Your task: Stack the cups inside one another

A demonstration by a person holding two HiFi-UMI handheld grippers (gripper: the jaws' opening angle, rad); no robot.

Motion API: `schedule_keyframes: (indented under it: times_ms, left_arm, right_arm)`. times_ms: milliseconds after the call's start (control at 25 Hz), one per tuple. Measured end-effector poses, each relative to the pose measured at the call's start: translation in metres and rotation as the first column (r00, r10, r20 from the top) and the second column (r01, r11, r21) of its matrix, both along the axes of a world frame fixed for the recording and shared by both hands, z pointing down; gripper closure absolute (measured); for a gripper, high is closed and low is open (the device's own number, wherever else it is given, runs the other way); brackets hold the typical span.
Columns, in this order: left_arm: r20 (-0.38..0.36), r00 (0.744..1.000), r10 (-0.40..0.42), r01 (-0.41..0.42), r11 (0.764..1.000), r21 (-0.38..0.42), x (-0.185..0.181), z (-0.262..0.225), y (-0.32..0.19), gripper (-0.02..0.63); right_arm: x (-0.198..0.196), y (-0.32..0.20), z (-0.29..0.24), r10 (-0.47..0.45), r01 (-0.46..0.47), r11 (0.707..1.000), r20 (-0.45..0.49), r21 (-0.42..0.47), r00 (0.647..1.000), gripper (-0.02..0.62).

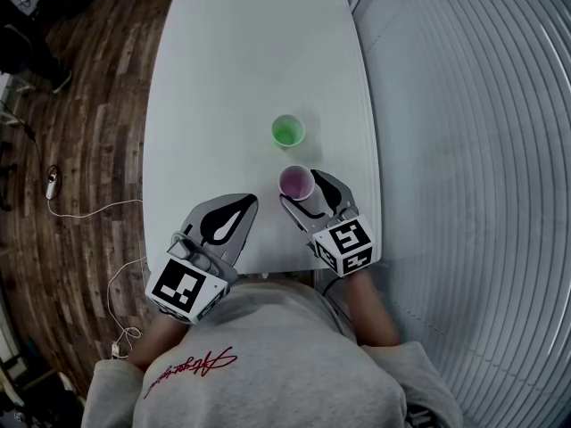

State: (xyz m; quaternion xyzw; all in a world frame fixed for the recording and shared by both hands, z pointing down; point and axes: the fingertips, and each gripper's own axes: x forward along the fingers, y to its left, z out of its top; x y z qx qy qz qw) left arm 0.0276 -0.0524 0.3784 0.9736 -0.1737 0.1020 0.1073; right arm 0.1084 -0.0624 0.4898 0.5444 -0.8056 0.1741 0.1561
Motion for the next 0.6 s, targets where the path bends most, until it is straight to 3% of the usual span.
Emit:
schedule_keyframes:
  times_ms: [600]
  left_arm:
    - [-0.019, 1.000, -0.004, 0.004, 1.000, 0.002, -0.0031, -0.0037, -0.0041, 0.612]
  right_arm:
    - [-0.0052, -0.0017, 0.0063, -0.010, 0.009, 1.000, -0.018, -0.021, 1.000, 0.272]
